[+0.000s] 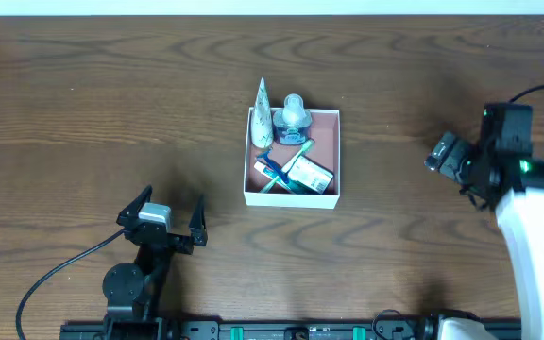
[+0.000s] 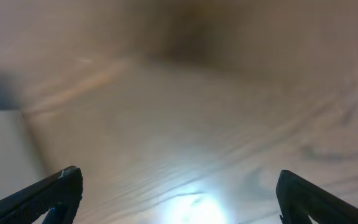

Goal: Pack container

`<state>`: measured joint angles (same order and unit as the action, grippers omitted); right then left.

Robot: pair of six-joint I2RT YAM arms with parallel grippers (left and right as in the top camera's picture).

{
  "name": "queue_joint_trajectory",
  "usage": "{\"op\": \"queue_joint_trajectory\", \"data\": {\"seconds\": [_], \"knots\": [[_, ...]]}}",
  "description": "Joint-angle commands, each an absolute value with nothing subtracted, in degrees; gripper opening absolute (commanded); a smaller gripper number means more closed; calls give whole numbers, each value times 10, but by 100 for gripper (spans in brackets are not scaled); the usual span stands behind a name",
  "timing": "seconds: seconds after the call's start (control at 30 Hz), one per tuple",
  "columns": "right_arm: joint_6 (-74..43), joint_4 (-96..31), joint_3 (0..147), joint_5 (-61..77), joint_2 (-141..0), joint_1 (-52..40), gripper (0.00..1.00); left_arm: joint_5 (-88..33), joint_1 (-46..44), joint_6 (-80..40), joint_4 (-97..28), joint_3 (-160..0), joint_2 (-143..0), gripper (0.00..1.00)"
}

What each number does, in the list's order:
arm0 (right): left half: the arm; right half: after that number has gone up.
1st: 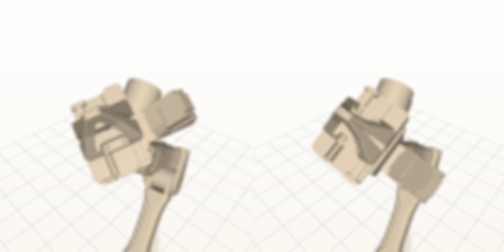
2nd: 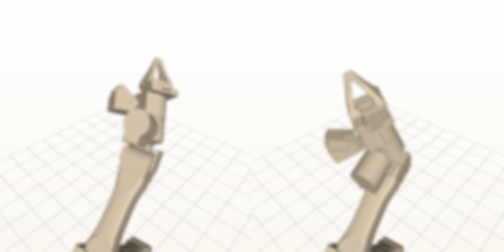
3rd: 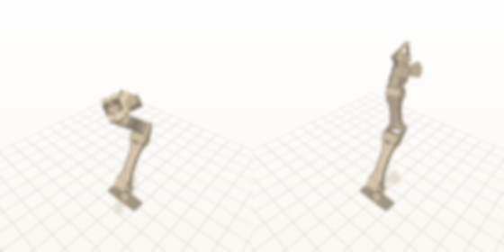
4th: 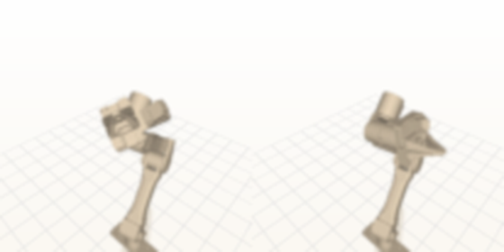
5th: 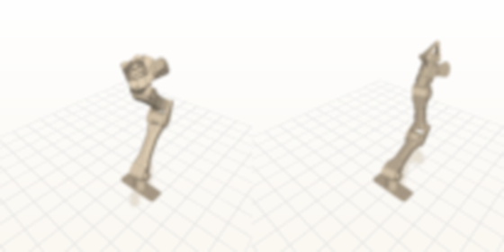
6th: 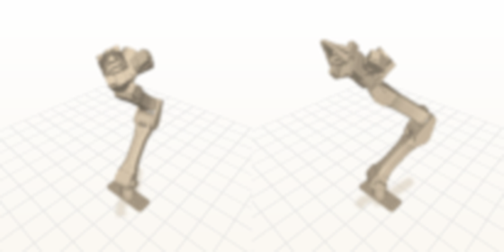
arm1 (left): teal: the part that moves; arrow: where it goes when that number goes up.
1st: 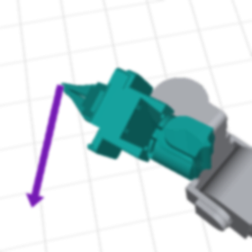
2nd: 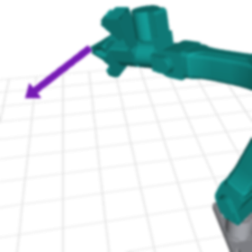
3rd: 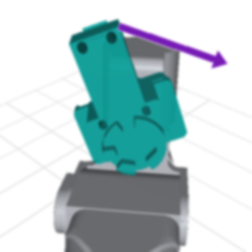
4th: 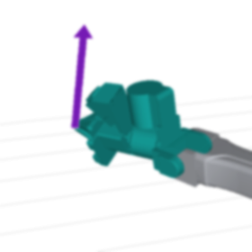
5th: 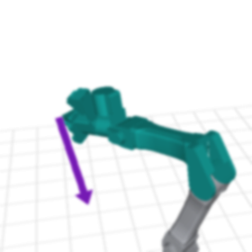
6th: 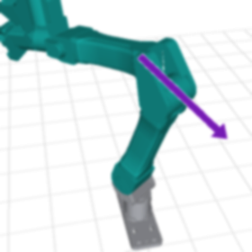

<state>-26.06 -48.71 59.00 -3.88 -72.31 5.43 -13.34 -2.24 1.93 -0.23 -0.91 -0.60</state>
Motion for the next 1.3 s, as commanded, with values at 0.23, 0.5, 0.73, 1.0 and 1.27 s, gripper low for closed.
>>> {"op": "queue_joint_trajectory", "data": {"seconds": [0.23,0.5,0.73,1.0,1.27], "knots": [[-240,-254,396,-51,-390,-29,99,-144,-19,27,-28,-2,-3,98],[-192,-7,186,28,-193,-26,99,-144,-19,27,-28,-2,-3,98],[-190,43,76,50,-99,-22,99,-144,-19,27,-28,-2,-3,98],[-174,70,3,48,-33,-17,99,-144,-19,27,-28,-2,-3,98],[-138,22,3,48,-17,-17,99,-144,-19,27,-28,-2,-3,98]]}}
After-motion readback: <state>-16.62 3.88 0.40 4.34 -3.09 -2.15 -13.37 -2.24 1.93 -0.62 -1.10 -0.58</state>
